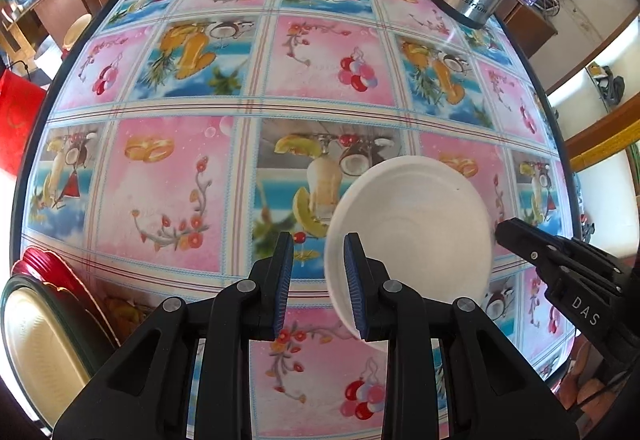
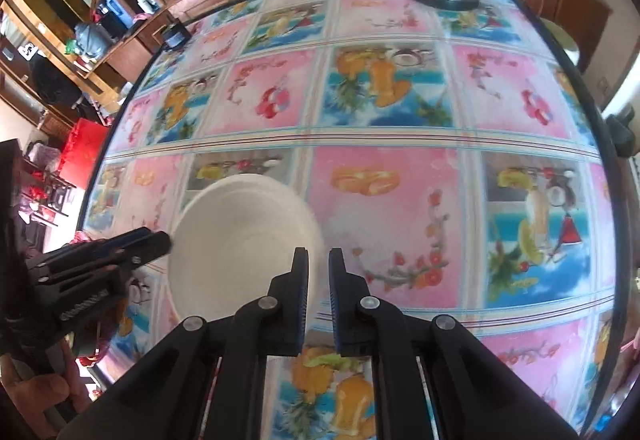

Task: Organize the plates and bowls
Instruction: 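Lift the small white bowl with both grippers and carry it over the stack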

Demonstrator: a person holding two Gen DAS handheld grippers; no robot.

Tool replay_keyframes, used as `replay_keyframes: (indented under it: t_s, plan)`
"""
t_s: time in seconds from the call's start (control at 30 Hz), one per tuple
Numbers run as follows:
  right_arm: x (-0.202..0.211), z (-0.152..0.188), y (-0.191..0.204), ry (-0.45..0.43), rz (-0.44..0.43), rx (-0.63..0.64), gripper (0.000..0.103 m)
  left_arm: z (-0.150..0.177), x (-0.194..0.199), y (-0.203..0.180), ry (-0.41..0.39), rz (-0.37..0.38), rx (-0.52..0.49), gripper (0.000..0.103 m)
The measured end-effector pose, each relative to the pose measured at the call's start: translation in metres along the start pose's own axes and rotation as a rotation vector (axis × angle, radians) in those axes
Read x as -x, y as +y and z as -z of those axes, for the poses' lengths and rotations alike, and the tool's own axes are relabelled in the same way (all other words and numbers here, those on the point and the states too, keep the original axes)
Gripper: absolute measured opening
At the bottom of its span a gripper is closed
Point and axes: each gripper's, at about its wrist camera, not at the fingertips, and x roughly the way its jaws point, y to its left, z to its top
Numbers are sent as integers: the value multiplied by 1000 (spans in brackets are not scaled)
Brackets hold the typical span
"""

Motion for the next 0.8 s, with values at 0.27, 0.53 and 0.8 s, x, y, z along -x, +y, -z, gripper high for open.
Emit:
replay_keyframes:
  t_s: [0.27, 0.53, 0.8]
  plan:
    - [-17, 0, -6, 45, -18, -20, 42, 3, -25, -12, 82, 21, -15, 27]
    - [-29, 8, -6, 89, -82, -15, 8, 16, -44, -14, 144, 26, -38, 16]
    - [-7, 9, 13, 66, -111, 8, 8, 22, 2, 2, 66, 30, -24, 16]
